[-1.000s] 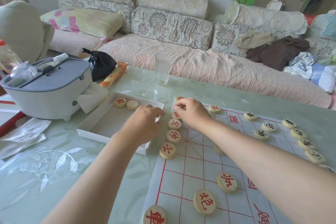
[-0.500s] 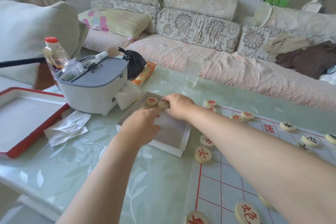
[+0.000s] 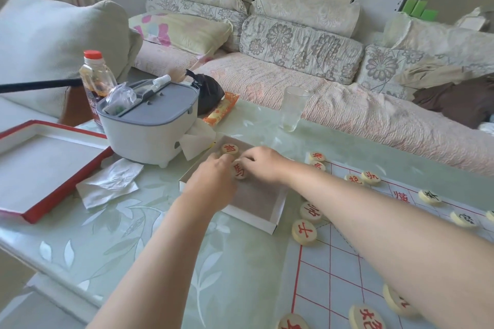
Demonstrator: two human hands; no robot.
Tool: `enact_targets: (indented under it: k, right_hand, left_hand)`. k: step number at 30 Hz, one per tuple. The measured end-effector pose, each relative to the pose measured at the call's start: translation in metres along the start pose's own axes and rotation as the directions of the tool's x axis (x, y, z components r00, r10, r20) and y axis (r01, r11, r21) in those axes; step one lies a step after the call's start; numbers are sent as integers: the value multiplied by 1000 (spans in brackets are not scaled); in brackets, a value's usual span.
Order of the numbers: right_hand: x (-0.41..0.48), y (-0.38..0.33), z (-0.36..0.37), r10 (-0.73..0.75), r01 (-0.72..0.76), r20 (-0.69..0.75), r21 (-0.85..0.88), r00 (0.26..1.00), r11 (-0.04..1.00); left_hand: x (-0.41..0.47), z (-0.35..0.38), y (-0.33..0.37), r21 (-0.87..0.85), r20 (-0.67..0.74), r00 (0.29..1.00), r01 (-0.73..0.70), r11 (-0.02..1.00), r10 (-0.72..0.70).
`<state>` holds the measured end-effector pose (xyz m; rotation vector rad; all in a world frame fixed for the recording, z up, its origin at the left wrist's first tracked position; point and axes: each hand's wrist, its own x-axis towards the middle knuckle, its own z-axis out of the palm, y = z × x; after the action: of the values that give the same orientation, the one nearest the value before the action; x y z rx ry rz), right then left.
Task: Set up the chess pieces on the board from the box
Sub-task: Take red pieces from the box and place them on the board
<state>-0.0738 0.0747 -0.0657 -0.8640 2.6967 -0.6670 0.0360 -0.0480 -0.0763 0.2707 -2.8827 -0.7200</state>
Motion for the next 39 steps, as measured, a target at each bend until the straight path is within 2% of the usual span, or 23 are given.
enact_targets:
  k: [5,8,10,12,14,16,17,20,23,25,33,39]
  right_hand:
    - [-10,1,5,89,-113,122,205,989,972]
    - [-12,-1,7,103,-175,190,417,976,892]
    - [-13,-3,5,99,-200,227,485,969,851]
    - [-10,-7,4,139,-203,176,430,975,880]
    - [-1,-8,4,164,-167,33,277,986,946]
    - [7,-7,4,104,-94,-108,99,989,991]
    - [11,-7,3,60,-58,-133,24,989,998]
    - [25,-12,5,-54,37,-79,-209,995,977]
    - [41,-17,14,-58,58,11,-363,998,930]
    - [48,-18,21,-31,41,32,-390,999,920]
    - [44,-21,21,-3,-9,-33,-370,999,929]
    - [22,-17,12,38,-27,28,-311,999,950]
  left_hand:
    - [-4,2,2,-28,-11,1000,-8,1000,7]
    - [-3,1,3,-40,-20,999,-29,999,28]
    - [-1,-1,2,-24,-33,999,-17,1000,17]
    - [1,-5,-1,-22,-54,998,18,1000,-19]
    - [2,-10,-4,-42,-68,996,57,997,-60]
    - [3,-14,-5,-58,-82,994,71,996,-76]
    - [2,-15,-6,-66,-86,993,72,995,-77]
    - [2,-16,-7,-75,-74,994,77,994,-82]
    - [2,-15,-11,-55,-71,993,93,994,-96]
    - [3,-16,-14,-58,-83,990,105,993,-110]
    - [4,-16,-13,-80,-38,997,69,994,-72]
    - [3,-19,-8,-90,-19,998,56,994,-58]
